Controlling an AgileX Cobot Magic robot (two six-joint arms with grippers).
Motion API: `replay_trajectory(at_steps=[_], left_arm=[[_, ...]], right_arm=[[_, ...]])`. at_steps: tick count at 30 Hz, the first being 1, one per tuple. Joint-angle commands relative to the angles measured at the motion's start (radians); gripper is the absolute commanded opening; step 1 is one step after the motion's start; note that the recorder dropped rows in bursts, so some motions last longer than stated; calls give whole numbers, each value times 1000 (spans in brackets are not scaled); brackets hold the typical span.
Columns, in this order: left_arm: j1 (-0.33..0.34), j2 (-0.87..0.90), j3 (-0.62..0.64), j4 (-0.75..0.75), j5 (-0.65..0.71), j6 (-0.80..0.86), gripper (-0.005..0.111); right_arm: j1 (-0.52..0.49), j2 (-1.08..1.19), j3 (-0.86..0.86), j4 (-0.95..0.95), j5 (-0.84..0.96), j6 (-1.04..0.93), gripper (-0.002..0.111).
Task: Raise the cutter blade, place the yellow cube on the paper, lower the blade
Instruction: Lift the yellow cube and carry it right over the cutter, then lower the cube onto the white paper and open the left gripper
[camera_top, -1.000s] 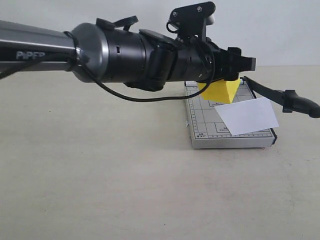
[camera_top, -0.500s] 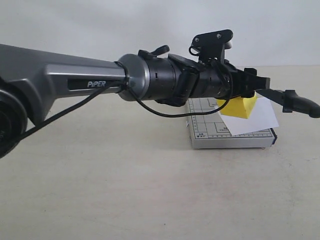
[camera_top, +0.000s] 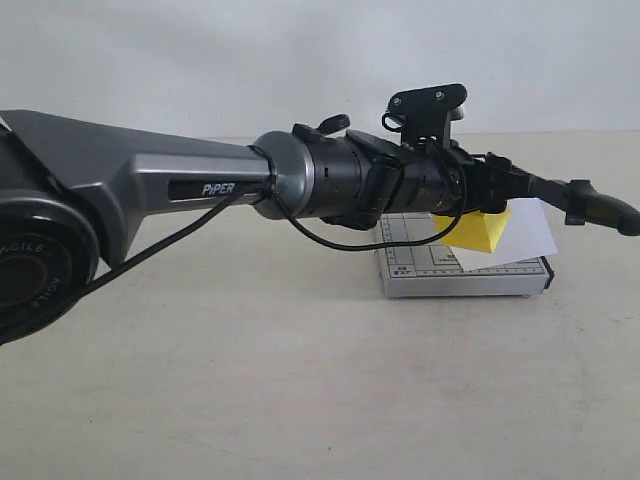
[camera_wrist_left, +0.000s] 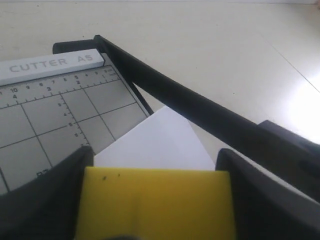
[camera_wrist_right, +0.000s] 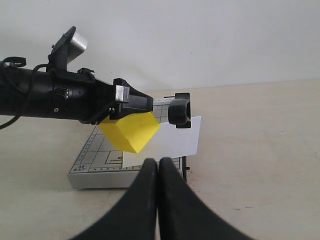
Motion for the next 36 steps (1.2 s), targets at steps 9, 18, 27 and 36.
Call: replay_trajectory(at_steps=[9,18,27,36], left_arm=[[-6,-9,-8,2,-10,-2,4],[-6,-84,-8,46,-28,139,4],[-4,-93,19,58,-71,147,4],[0,-87,70,58,-94,160,4]], right_arm=[[-1,-1,0,-8,-4,-6,0],[-1,-1,0,-8,-4,-6,0],[-1,-1,0,-8,-4,-6,0],[-1,-1,0,-8,-4,-6,0]])
